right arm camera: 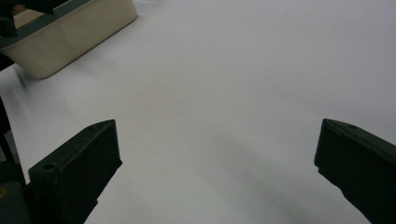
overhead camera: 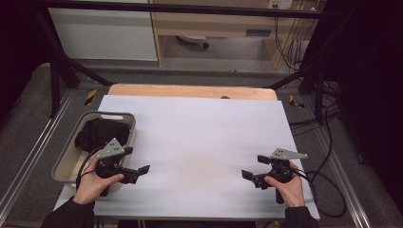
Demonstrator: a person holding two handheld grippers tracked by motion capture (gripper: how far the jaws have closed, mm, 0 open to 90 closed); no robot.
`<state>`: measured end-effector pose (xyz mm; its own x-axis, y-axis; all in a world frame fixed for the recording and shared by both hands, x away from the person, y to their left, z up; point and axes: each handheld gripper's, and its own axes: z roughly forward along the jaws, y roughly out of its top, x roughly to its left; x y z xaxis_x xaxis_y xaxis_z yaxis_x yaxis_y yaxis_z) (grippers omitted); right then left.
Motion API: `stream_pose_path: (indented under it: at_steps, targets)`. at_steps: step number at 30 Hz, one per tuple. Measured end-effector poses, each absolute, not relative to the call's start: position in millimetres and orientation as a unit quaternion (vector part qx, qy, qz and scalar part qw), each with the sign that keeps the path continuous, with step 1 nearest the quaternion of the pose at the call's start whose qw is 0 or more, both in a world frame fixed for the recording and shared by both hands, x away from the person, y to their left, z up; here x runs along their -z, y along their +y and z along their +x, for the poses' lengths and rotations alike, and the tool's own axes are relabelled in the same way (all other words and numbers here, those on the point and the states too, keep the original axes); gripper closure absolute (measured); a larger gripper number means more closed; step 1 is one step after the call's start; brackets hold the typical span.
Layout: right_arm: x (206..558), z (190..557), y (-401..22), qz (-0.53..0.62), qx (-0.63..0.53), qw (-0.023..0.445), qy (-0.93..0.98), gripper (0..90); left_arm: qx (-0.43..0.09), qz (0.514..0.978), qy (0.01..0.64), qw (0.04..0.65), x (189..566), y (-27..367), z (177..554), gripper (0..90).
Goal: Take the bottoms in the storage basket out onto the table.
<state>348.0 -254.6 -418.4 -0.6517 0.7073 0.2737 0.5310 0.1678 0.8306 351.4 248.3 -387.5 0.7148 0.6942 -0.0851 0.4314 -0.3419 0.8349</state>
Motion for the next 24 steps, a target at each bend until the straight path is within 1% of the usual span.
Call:
stream_pose_path:
  at_steps: [10, 24]
  targets:
    - [418.6, 347.8, -254.5, 0.410, -0.498, 0.086, 0.759, 0.9, -0.149, 0.806, 0.346, 0.457, 383.2, 248.6, 349.7, 3.7]
    - [418.9, 347.3, -254.0, 0.410, -0.497, 0.088, 0.760, 0.9, -0.155, 0.803, 0.350, 0.457, 374.7, 260.1, 347.4, 4.1]
